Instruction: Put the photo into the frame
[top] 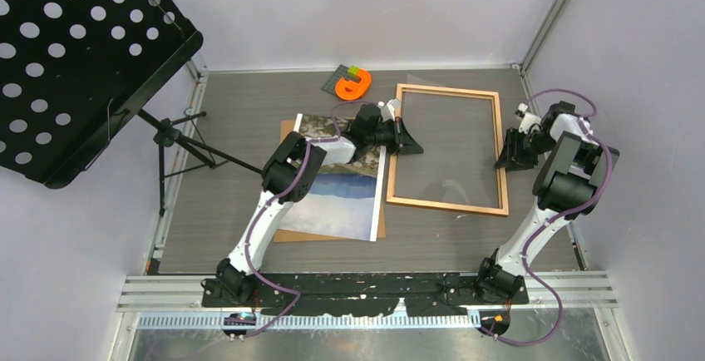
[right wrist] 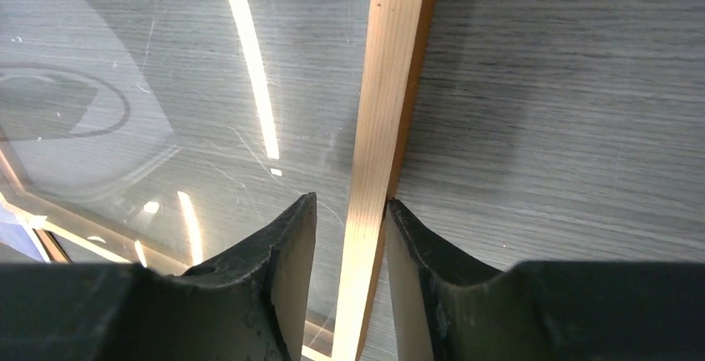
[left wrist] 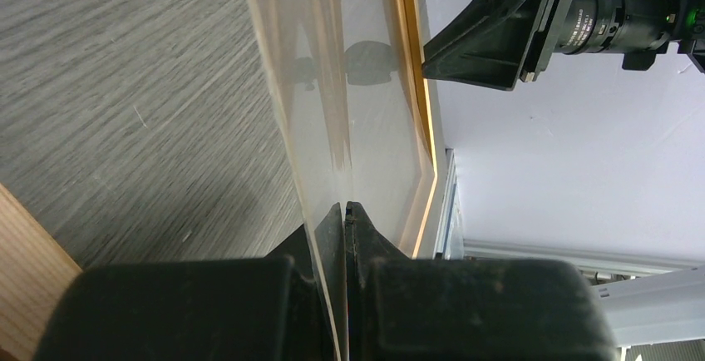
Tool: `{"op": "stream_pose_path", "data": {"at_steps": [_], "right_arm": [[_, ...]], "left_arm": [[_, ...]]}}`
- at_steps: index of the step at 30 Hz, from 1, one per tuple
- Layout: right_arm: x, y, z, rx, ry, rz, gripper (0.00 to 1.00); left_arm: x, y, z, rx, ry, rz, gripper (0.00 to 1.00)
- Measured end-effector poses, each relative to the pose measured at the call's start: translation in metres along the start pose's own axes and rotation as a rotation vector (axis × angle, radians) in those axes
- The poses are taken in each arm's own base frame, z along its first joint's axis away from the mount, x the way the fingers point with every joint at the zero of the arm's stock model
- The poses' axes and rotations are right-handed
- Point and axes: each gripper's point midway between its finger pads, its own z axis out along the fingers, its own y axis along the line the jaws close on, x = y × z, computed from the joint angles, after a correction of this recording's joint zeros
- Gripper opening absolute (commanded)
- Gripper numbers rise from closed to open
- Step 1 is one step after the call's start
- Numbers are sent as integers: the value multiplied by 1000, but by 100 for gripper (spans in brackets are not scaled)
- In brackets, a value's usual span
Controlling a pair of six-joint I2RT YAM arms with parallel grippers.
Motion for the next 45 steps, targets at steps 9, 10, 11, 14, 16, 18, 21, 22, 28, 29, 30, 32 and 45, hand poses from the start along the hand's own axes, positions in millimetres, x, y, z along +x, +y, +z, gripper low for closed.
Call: {"op": "stream_pose_path", "data": {"at_steps": [9, 10, 11, 14, 16, 18, 21, 22, 28, 29, 30, 32, 45], "right_arm": [[-5, -4, -2, 20, -10, 14, 35], [-5, -4, -2, 22, -10, 15, 36], [-5, -4, -2, 22, -10, 19, 39], [-6, -4, -1, 20, -11, 30, 42], [-6, -3, 1, 19, -9, 34, 42], [-6, -3, 3, 21, -7, 34, 40], [-7, -5, 6, 34, -4, 31, 34], [-7, -6, 6, 37, -4, 32, 32], [-7, -11, 7, 63, 0, 39, 12], [-7, -11, 7, 62, 0, 38, 10], [-7, -11, 7, 62, -1, 39, 7], [-7, -11, 7, 62, -1, 39, 6], [-7, -14, 6, 76, 0, 17, 6]], "left_arm": [[-1, 1, 0, -2, -5, 0, 0], [-1, 1, 0, -2, -5, 0, 0], [-1, 1, 0, -2, -5, 0, 0], [-1, 0, 0, -2, -5, 0, 0], [-1, 0, 0, -1, -4, 0, 0], [-1, 0, 0, -1, -4, 0, 0], [-1, 0, 0, -1, -5, 0, 0], [-1, 0, 0, -1, -5, 0, 0], [-1, 0, 0, -1, -5, 0, 0], [-2, 0, 0, -1, -5, 0, 0], [-2, 0, 0, 0, -5, 1, 0], [-2, -1, 0, 2, -5, 2, 0], [-10, -7, 3, 43, -41, 8, 0]]}}
